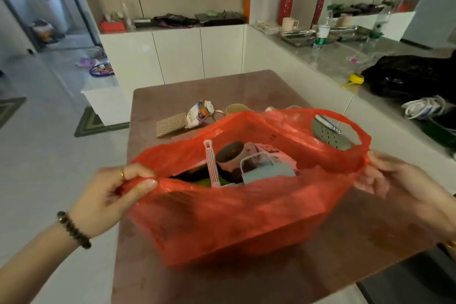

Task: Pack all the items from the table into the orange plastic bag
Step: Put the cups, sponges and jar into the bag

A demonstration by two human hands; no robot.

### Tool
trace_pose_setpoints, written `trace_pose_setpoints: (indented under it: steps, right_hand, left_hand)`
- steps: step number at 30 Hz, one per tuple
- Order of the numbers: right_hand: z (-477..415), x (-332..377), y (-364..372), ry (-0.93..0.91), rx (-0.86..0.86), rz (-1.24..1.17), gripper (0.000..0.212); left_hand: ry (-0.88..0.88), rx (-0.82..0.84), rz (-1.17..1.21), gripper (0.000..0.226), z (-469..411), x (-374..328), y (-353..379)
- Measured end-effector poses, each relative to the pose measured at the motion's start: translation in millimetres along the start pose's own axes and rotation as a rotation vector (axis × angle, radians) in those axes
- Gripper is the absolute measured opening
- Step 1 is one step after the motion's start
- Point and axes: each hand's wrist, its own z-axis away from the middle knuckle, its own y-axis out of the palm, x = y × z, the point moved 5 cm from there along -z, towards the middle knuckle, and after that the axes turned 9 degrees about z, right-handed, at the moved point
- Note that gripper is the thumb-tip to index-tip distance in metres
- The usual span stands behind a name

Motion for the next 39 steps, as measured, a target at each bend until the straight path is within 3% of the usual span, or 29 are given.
trace_pose_setpoints:
  steps: [3,6,7,9,11,14,16,18,21,24,27,29,31,34,35,37,39]
  right_hand:
    - [-10,-24,-2,0.052,0.038,0.103,0.025]
    - [-15,-38,-8,0.11,0.06,0.161,0.009]
    - [-18,-43,-12,0.136,0.051,0.223,0.014]
    - [-29,-47,-24,0.148,-0.047,0.467,0.027]
    - [-41,-34,-30,0.051,-0.252,0.682,0.038]
    - [-62,-10,-22,-0.108,-0.395,0.765,0.074]
    - [-80,1,-9,-0.142,-0.315,0.958,0.092]
    - [-96,3,7,-0.137,-0.177,1.143,0.096]
    - [-114,11,29,-0.163,-0.026,1.359,0.073]
    - [-127,30,43,-0.205,0.046,1.133,0.017]
    - [-141,69,29,-0.166,-0.022,0.602,0.031]
    - [-144,93,20,-0.178,-0.012,0.442,0.034]
    - [-152,99,7,-0.135,0.041,0.464,0.029]
    - [-164,85,-4,0.025,0.294,0.771,0.011]
    - [-167,84,-6,0.066,0.368,0.872,0.02]
    - [-182,96,-4,0.055,0.501,1.022,0.056]
    - [-200,116,18,-0.001,0.579,0.941,0.07]
  left_hand:
    - [-0.019,0.146,-0.036,0.021,10,8,14]
    - [-0.067,0.203,-0.079,0.032,16,21,20]
    - [-0.076,0.217,-0.112,0.036,17,24,20]
    - [-0.051,0.28,-0.192,0.039,18,27,20]
    - [0.016,0.397,-0.339,0.037,21,28,24]
    - [0.027,0.554,-0.523,0.041,22,33,32]
    - [-0.038,0.598,-0.503,0.041,19,39,32]
    - [-0.121,0.575,-0.38,0.043,11,43,28]
    - [-0.178,0.458,-0.363,0.047,-3,51,27]
    - [-0.212,0.302,-0.551,0.065,-25,66,28]
    - [-0.489,0.202,-0.57,0.068,-41,94,27]
    - [-0.628,0.177,-0.454,0.067,-48,108,28]
    - [-0.728,0.175,-0.39,0.06,-54,119,29]
    - [-0.832,0.189,-0.276,0.045,-63,129,28]
    - [-0.852,0.194,-0.198,0.041,-67,131,29]
    - [-0.884,0.175,-0.05,0.042,-80,134,27]
    - [-0.912,0.096,0.019,0.041,-96,146,22]
